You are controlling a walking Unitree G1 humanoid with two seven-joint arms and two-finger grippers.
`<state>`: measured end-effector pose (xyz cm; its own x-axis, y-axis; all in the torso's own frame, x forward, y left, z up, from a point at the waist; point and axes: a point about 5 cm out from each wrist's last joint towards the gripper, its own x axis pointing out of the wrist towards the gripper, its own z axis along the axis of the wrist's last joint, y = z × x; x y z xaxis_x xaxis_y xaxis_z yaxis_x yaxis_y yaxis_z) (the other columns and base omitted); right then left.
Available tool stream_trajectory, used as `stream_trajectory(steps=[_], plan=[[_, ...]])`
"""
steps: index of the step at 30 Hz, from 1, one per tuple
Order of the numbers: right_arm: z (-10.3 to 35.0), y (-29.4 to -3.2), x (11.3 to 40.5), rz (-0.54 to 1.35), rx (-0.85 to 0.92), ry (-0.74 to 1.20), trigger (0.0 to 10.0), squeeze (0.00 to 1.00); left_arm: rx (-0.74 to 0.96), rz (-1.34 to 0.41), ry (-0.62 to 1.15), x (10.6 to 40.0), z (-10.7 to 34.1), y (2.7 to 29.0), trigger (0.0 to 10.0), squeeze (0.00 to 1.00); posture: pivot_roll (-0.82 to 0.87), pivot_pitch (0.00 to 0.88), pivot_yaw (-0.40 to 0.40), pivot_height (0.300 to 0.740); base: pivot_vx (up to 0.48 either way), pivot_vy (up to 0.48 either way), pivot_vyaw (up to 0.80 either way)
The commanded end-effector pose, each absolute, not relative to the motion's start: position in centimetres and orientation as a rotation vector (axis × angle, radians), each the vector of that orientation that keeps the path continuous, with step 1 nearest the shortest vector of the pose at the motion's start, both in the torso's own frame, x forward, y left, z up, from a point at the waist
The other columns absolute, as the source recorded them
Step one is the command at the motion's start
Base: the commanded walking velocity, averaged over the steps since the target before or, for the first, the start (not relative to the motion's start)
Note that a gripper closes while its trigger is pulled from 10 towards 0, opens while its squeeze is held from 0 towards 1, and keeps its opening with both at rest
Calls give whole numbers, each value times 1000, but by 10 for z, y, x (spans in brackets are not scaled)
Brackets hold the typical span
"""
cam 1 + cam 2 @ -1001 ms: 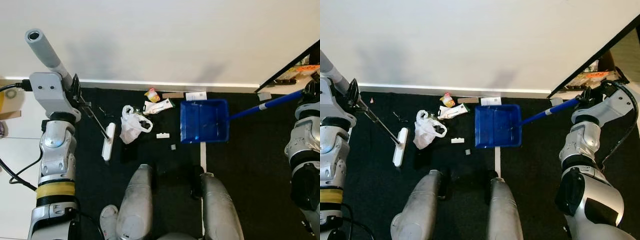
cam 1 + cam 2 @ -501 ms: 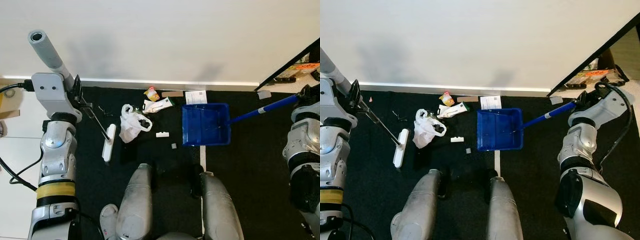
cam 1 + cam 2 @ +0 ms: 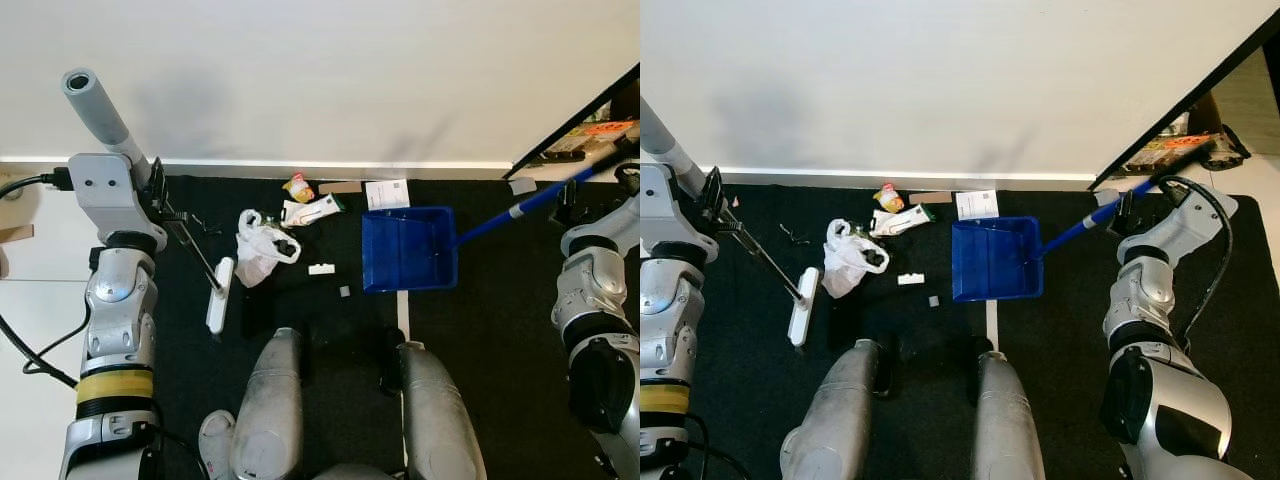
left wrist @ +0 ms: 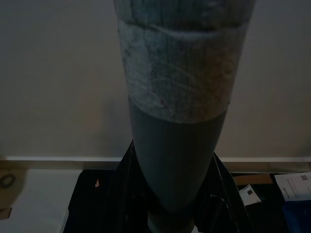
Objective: Sweep floor
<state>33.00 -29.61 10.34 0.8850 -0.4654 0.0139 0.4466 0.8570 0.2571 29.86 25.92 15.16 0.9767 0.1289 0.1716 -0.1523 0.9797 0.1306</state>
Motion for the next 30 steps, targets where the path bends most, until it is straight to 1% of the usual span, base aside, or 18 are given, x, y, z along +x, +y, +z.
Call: stream_trajectory(steps=[1, 3, 4, 5, 6, 7, 8, 12, 14, 17, 25, 27, 30], plan=[[94, -301, 323, -496, 247, -39, 10000, 1000, 136, 149, -162, 295, 148, 257, 10000, 0, 156, 399, -21, 731, 0, 0, 0], [102, -301, 327, -470, 219, -69, 10000, 1000, 129, 154, -166, 296, 148, 256, 10000, 0, 149, 394, -24, 731, 0, 0, 0], [109, -299, 330, -429, 208, -98, 10000, 1000, 122, 158, -168, 296, 147, 255, 10000, 0, 147, 390, -25, 731, 0, 0, 0], [111, -297, 332, -401, 214, -111, 10000, 604, 120, 159, -168, 296, 147, 254, 10000, 0, 144, 390, -27, 731, 0, 0, 0], [111, -297, 332, -401, 214, -111, 10000, 604, 120, 159, -168, 296, 147, 254, 10000, 0, 144, 390, -27, 731, 0, 0, 0], [117, -294, 336, -348, 206, -133, 10000, 90, 115, 159, -169, 296, 146, 252, 10000, 0, 140, 389, -31, 731, 0, 0, 0], [121, -293, 338, -323, 193, -143, 10000, 0, 112, 159, -170, 296, 146, 252, 10000, 0, 140, 389, -31, 731, 0, 0, 0], [123, -293, 339, -309, 184, -149, 10000, 0, 111, 159, -171, 296, 146, 251, 10000, 0, 140, 387, -33, 731, 0, 0, 0], [134, -293, 344, -268, 147, -172, 10000, 0, 92, 167, -180, 296, 146, 249, 10000, 0, 135, 389, -43, 731, 0, 0, 0], [138, -295, 345, -266, 115, -171, 10000, 0, 70, 175, -185, 295, 145, 249, 10000, 0, 133, 389, -46, 731, 0, 0, 0], [145, -306, 343, -319, 71, -178, 10000, 0, 47, 157, -191, 290, 143, 244, 10000, 0, 127, 389, -59, 731, 0, 0, 0], [144, -310, 341, -362, 52, -174, 10000, 0, 40, 155, -190, 289, 142, 243, 10000, 0, 118, 382, -64, 731, 0, 0, 0], [141, -314, 337, -409, 73, -175, 10000, 0, 37, 144, -187, 289, 140, 241, 10000, 0, 113, 377, -66, 731, 0, 0, 0]])
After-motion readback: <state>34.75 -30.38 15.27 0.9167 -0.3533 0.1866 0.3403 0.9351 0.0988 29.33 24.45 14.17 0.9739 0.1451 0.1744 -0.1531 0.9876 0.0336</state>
